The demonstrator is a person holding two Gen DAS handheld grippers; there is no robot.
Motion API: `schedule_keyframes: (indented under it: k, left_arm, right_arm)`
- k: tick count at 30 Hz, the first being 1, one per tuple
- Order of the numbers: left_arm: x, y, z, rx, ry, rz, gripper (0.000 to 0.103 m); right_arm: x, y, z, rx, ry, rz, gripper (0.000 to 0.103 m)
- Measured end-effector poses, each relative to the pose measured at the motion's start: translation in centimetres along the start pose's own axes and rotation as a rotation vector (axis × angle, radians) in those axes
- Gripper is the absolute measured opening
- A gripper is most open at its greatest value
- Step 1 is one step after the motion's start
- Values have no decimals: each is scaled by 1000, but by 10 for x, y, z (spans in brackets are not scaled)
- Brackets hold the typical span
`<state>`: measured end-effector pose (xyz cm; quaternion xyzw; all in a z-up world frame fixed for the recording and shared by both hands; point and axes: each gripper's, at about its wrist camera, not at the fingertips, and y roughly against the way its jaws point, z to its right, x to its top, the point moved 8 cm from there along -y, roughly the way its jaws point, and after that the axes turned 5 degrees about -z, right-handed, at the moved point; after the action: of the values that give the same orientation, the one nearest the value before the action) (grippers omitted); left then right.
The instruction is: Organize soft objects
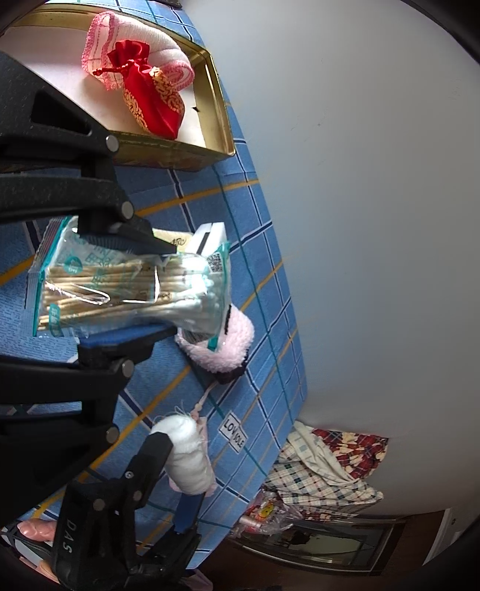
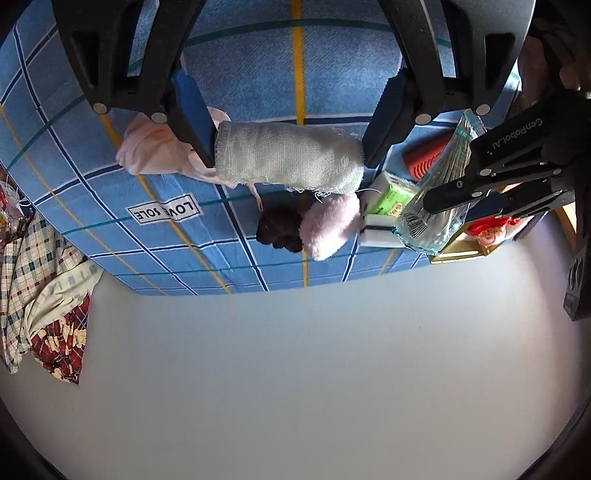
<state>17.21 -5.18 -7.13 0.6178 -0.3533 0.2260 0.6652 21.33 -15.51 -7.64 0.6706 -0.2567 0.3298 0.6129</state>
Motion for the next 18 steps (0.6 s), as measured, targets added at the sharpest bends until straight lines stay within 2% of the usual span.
schedule_keyframes:
  k: [7, 18]
  left_arm:
    - [3, 5, -6, 2, 27, 19, 35]
    - [10, 21, -23, 21, 87, 71, 35]
  right_arm:
    - [13, 4, -9, 10, 1, 61, 79]
    - [21, -6, -30, 45, 13, 83, 80]
